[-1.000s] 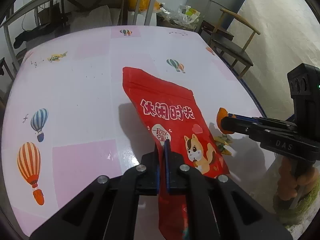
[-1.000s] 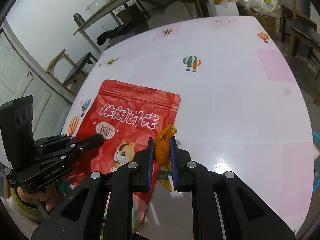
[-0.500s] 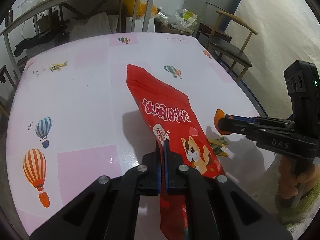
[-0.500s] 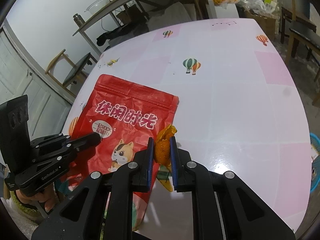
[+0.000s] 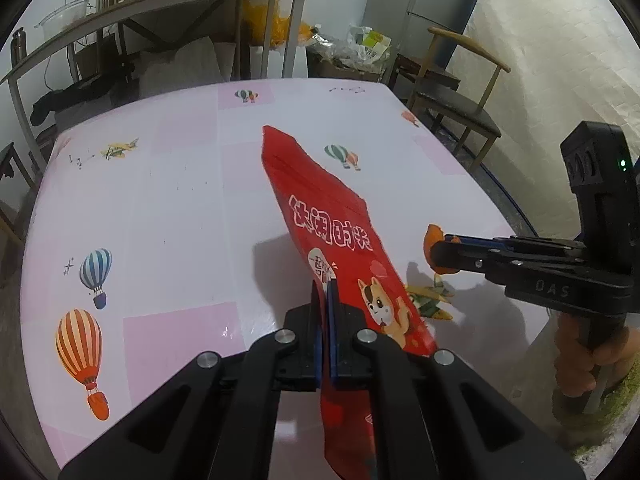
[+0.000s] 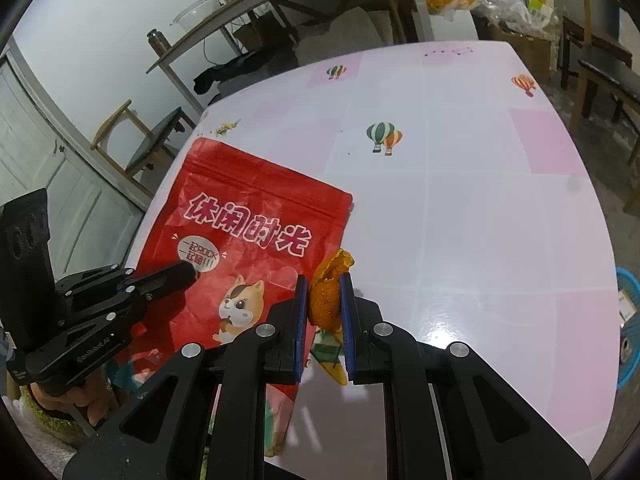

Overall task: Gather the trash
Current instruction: 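Lift the red snack bag with the left tool while the right tool holds the orange peel, then carry bag and peel over the wastebasket and open both tools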

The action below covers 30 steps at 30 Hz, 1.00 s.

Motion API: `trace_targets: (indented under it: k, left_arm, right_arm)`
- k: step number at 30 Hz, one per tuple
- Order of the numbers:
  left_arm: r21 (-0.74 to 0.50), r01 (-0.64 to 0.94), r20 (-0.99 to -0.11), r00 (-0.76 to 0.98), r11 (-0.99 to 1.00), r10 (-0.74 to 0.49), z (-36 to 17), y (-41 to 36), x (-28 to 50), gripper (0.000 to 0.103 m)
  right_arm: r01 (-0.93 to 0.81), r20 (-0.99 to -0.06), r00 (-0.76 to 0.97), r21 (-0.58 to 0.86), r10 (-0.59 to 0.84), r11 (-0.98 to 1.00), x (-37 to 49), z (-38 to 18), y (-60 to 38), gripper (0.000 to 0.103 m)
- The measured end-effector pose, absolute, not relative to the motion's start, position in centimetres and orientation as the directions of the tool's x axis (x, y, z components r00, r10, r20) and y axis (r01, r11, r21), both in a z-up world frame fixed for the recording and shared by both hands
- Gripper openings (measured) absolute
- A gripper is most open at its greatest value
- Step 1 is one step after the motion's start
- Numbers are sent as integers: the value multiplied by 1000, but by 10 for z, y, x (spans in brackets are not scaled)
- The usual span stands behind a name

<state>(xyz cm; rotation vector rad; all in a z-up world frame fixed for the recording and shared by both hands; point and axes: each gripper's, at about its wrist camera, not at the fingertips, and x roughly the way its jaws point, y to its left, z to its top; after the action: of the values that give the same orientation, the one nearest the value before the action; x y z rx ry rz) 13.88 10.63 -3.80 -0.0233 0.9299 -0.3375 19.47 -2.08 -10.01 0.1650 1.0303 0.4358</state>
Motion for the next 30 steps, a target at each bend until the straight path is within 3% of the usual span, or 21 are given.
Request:
trace_targets:
  k: [17,25,30]
  left_arm:
    - [-313,419,-638,572,852,-515,37,70,159,0]
    - [-389,580,-633,397,716,-665,54,-45,199,0]
    - [-392,655,-677,270,646,-685,41,-141,219,0]
  right_arm:
    - [-147,-707,596,370,381,917,174,-64,-89,14]
    - [144,-656,736,393,167,908,128,-49,-226,14]
    - [385,-688,726,402,-4,831,88,-69,-322,14]
